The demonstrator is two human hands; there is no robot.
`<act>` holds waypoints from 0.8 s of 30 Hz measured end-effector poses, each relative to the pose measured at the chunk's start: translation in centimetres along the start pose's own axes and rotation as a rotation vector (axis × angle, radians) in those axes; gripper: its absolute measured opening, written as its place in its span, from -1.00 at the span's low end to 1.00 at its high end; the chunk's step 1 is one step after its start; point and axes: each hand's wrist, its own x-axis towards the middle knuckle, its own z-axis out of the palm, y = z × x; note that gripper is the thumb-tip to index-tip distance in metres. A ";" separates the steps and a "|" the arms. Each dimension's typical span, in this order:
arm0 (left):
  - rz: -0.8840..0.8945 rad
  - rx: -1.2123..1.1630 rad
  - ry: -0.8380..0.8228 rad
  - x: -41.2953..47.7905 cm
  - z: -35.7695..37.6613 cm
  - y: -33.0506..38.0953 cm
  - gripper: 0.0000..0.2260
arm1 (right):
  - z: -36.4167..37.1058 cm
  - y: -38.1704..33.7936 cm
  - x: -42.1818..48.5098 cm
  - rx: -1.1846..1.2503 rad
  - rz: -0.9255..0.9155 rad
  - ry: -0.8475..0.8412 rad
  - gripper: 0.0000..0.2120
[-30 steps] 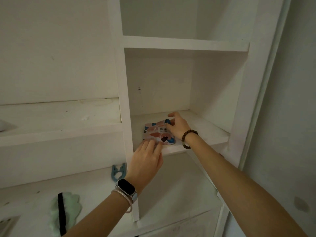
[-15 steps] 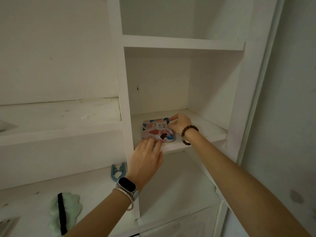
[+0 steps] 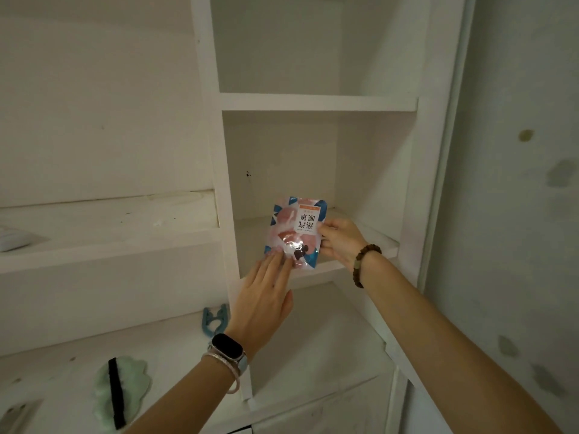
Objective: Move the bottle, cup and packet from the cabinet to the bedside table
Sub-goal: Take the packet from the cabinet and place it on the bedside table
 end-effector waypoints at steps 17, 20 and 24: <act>-0.223 -0.190 0.026 -14.1 -6.8 5.4 -0.54 | -0.1 6.6 -11.9 0.058 0.139 -0.180 -0.79; -0.391 -0.254 0.024 -18.3 -7.7 6.7 -0.58 | 1.6 9.1 -14.9 0.051 0.205 -0.246 -0.80; -0.543 -0.289 0.001 -23.9 -9.1 7.8 -0.60 | 4.6 12.7 -19.0 0.000 0.281 -0.338 -0.79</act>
